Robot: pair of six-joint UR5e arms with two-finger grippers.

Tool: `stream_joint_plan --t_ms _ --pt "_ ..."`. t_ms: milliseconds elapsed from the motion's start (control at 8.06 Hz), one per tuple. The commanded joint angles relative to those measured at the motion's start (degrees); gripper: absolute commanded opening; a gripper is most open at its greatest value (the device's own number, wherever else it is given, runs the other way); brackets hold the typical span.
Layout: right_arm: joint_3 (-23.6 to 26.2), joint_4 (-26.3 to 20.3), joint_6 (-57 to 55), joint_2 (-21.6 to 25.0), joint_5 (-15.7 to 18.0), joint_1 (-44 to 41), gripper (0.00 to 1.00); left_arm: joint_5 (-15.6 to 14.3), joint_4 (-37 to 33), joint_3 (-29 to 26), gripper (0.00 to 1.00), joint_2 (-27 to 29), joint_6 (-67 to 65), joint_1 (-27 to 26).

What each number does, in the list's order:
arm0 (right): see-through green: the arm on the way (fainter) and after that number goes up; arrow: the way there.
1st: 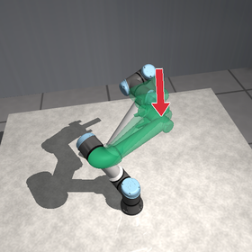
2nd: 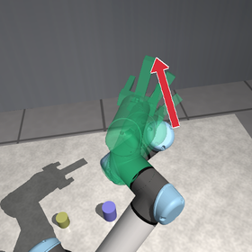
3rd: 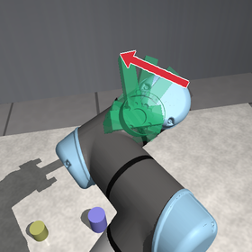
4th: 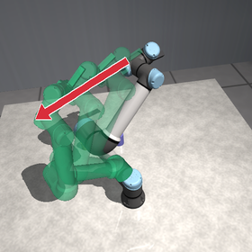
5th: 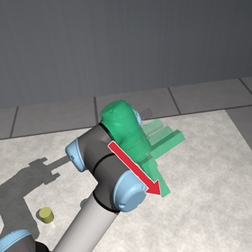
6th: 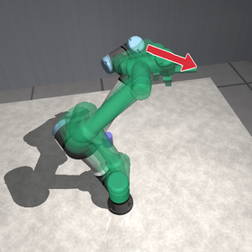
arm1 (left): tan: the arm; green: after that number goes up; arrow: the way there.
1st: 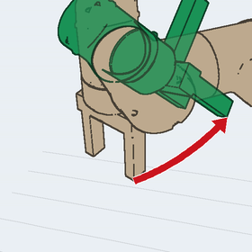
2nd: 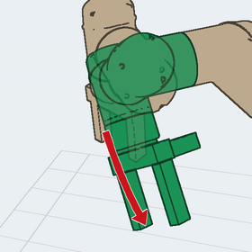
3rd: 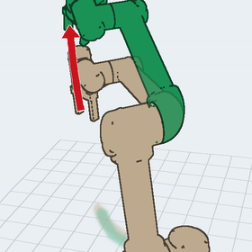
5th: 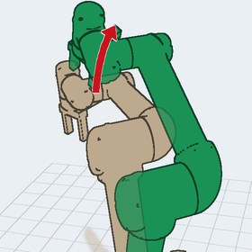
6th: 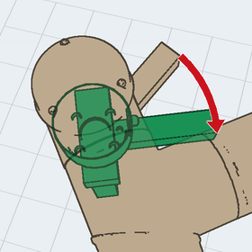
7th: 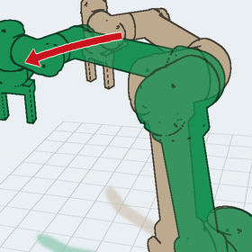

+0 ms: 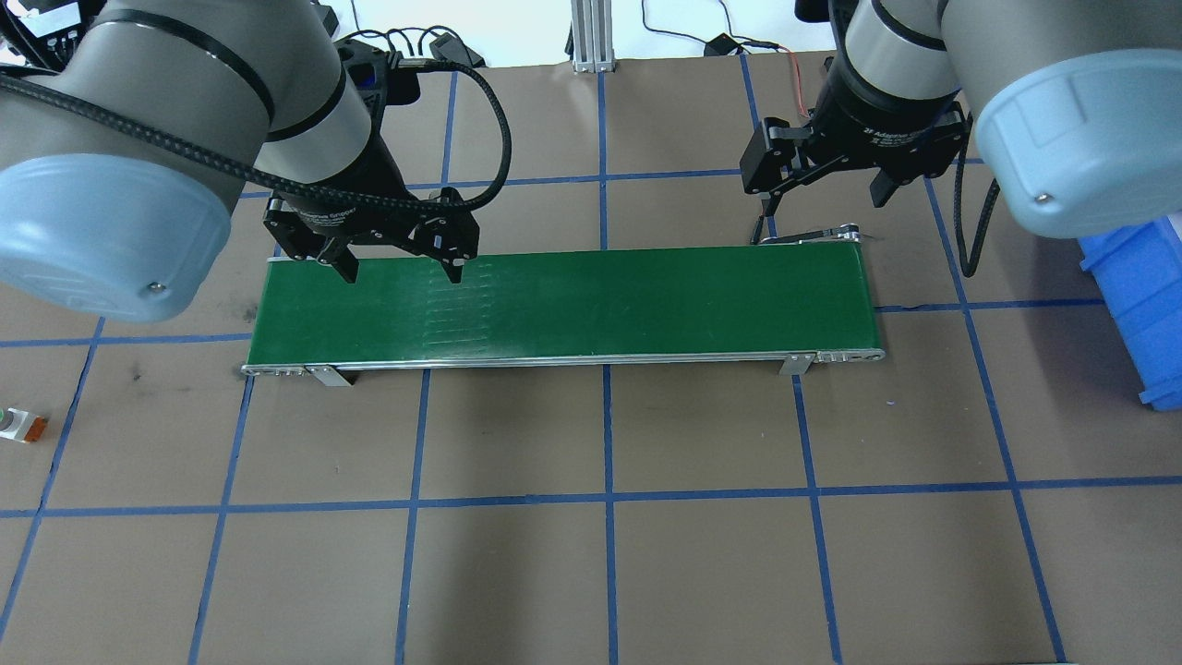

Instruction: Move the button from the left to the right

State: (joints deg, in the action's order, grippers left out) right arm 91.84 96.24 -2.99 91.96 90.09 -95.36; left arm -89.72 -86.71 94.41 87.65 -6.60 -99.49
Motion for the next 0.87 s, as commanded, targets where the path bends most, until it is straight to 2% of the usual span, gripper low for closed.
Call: stream_joint_plan --t_ms 0,248,496,744 --pt "0.00 0.00 0.00 -0.02 0.00 0.00 1.00 -0.10 -0.39 0.07 1.00 -0.46 0.62 2.18" --pt "0.00 0.00 0.00 -0.02 0.00 0.00 1.00 -0.27 -0.39 -0.19 1.00 -0.55 10.86 11.37" --pt "0.00 0.00 0.00 -0.02 0.00 0.00 1.00 -0.71 -2.74 -0.02 1.00 0.06 15.71 25.24" --pt "0.00 0.00 0.00 -0.02 0.00 0.00 1.00 -0.63 -2.15 0.33 1.00 0.68 31.30 38.34"
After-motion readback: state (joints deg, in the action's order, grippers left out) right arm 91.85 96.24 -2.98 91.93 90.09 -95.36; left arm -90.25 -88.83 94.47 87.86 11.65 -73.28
